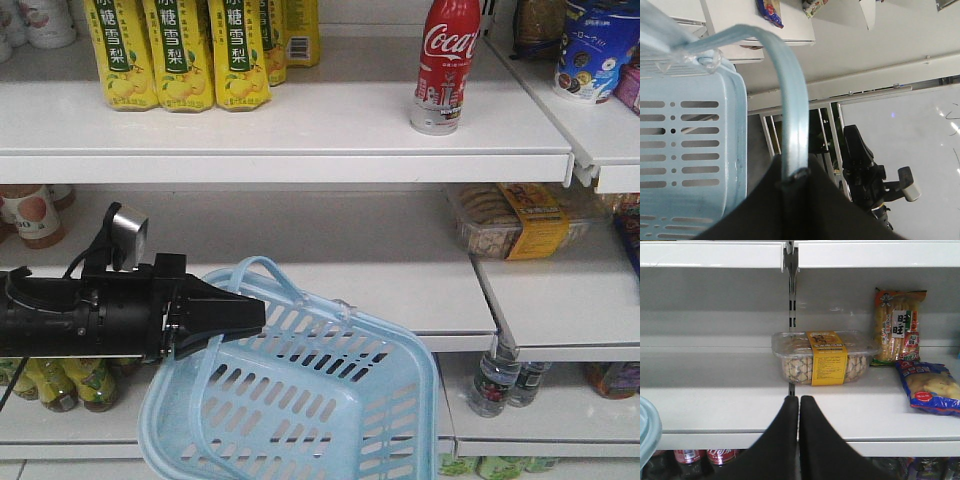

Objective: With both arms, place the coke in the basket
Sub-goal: 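Hold the basket with the left gripper and approach the Coca-Cola bottle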

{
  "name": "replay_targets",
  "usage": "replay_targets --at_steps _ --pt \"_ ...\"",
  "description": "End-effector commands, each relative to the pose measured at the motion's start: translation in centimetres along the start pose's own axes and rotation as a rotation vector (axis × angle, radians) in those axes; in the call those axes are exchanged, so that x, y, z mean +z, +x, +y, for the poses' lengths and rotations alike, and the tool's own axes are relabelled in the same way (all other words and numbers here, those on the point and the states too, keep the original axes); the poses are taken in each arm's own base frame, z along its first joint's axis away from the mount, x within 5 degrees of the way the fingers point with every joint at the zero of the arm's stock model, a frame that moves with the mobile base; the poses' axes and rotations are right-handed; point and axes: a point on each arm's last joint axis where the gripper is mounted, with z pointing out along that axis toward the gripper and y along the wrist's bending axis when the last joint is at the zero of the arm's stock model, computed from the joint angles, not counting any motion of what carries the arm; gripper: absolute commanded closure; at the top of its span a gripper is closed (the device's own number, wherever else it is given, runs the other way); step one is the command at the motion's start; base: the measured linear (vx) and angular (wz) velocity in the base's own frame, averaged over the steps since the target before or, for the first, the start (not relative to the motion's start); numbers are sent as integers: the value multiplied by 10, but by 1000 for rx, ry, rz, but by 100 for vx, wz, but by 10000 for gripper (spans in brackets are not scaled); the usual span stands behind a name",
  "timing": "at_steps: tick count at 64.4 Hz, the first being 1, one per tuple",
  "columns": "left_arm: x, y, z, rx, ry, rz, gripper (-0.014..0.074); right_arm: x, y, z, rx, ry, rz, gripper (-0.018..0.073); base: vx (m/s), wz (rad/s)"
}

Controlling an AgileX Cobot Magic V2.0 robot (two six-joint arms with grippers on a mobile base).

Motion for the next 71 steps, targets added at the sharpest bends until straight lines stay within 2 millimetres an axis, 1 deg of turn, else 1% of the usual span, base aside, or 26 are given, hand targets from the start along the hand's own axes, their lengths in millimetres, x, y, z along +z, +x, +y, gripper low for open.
replay_targets --at_steps 1,71 --pt "-4 -2 -24 19 122 -24 603 -1 -5 0 -1 -3 -85 568 4 0" --pt "-4 -2 -24 19 122 -24 603 -1 -5 0 -1 -3 -85 568 3 -1"
